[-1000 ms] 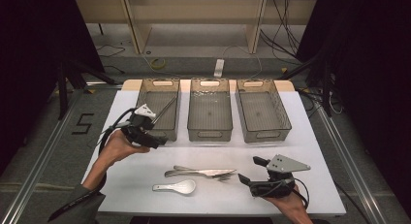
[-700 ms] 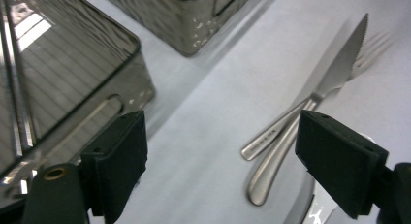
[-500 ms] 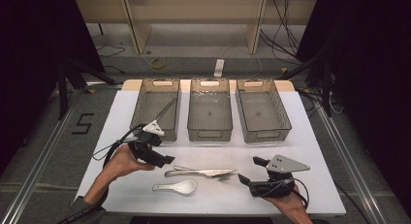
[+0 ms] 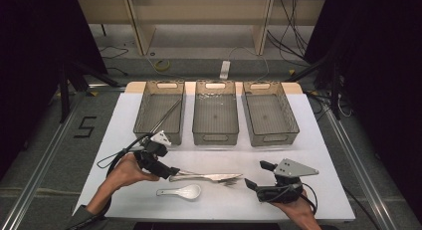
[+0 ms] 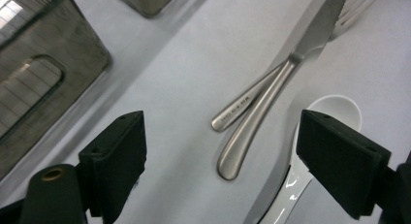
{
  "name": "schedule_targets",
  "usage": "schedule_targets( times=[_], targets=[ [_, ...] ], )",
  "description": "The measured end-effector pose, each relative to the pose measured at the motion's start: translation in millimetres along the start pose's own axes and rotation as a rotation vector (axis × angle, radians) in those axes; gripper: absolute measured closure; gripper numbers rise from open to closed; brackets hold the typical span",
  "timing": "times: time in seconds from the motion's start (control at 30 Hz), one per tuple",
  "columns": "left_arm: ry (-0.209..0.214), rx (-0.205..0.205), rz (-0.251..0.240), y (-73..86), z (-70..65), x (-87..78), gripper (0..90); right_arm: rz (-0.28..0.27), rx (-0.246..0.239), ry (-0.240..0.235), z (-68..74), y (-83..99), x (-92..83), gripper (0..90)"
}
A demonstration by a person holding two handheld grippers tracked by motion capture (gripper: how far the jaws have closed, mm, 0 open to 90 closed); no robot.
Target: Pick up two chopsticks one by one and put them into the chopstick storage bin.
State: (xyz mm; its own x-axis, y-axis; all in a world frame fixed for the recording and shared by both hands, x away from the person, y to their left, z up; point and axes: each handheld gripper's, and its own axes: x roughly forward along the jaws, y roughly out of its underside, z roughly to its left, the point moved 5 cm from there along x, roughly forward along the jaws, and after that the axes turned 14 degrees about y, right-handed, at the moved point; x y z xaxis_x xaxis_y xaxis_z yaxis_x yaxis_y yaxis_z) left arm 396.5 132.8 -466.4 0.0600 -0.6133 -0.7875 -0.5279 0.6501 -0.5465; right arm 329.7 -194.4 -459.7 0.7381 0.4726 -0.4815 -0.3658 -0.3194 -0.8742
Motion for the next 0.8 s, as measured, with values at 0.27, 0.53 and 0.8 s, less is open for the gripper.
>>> schedule_targets(
  times=[0.27,0.53,0.8],
  targets=[
    [0.027,0.01,0.051,5.1,-6.5,9.3,17.6,-0.006,0.01,-0.002,-2.9,0.7,-0.5,22.5],
    [0.027,0.021,0.1,11.9,-15.0,17.3,16.3,-0.002,0.017,-0.001,-3.8,1.1,-0.4,22.5],
    [0.041,0.048,0.18,19.6,-26.4,25.2,16.6,-0.005,0.022,0.01,-5.4,1.8,-3.2,22.5]
  ],
)
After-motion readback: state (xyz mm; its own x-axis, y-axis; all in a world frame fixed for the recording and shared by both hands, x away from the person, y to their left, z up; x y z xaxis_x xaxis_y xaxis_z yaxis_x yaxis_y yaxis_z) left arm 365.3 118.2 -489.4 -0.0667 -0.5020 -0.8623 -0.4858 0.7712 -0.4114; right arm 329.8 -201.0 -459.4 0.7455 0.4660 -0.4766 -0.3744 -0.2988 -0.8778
